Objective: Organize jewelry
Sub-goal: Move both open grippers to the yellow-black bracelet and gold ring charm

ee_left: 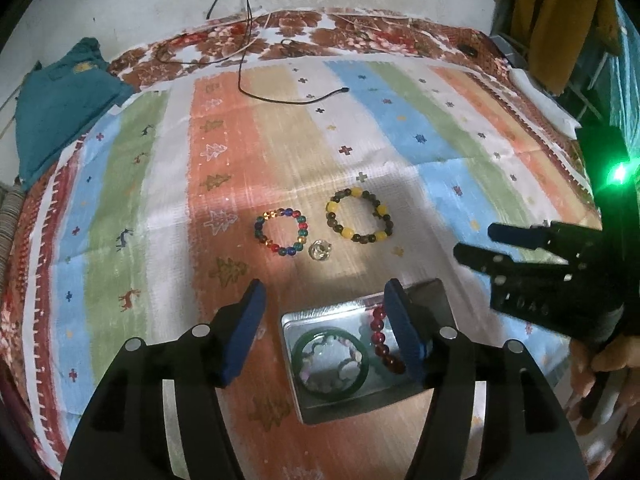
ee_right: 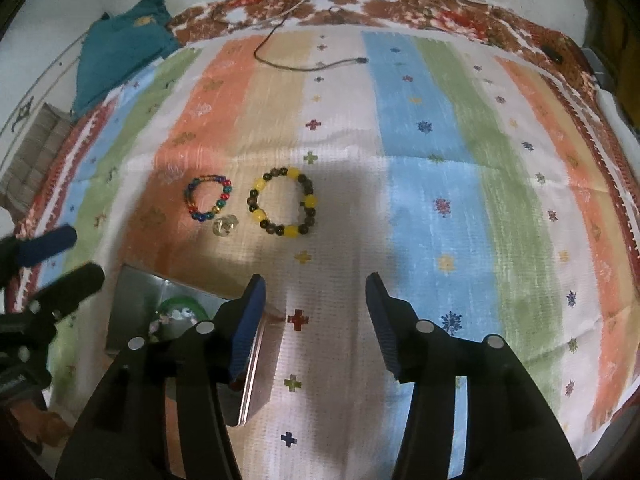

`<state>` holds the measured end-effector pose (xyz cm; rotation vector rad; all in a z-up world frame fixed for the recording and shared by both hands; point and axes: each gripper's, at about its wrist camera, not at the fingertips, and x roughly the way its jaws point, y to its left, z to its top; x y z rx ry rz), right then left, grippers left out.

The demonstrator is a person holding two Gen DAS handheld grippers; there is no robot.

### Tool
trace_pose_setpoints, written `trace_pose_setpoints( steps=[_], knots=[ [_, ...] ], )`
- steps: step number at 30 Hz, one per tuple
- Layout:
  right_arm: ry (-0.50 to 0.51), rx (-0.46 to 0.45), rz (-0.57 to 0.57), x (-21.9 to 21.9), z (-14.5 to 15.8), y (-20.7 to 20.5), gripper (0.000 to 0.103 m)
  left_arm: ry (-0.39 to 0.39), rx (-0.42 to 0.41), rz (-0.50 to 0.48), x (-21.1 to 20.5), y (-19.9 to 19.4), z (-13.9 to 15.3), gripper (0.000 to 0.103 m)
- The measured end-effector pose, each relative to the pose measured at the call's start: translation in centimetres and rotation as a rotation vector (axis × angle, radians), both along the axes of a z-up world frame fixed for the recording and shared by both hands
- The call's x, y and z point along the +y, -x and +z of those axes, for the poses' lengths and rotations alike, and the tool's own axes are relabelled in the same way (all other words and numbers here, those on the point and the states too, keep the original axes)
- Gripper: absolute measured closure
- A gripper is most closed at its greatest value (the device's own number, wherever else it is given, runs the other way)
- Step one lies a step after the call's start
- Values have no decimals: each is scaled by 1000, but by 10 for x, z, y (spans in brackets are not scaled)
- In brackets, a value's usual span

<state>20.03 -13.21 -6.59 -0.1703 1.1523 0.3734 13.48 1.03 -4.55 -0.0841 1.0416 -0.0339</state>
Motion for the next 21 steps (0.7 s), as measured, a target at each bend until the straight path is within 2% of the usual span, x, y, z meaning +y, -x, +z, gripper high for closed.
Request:
trace_pose_setpoints(
  steps=[6, 10, 21],
  knots=[
    [-14, 17, -22, 2, -7, -18, 51, 70, 31, 20, 15, -15, -9, 41],
    [12, 41, -24, 6, -19, -29, 51, 64, 53, 24, 18, -23, -19, 41],
    [-7, 65, -23, 16, -30, -49, 51, 33, 123, -14, 10, -49, -49, 41]
  ],
)
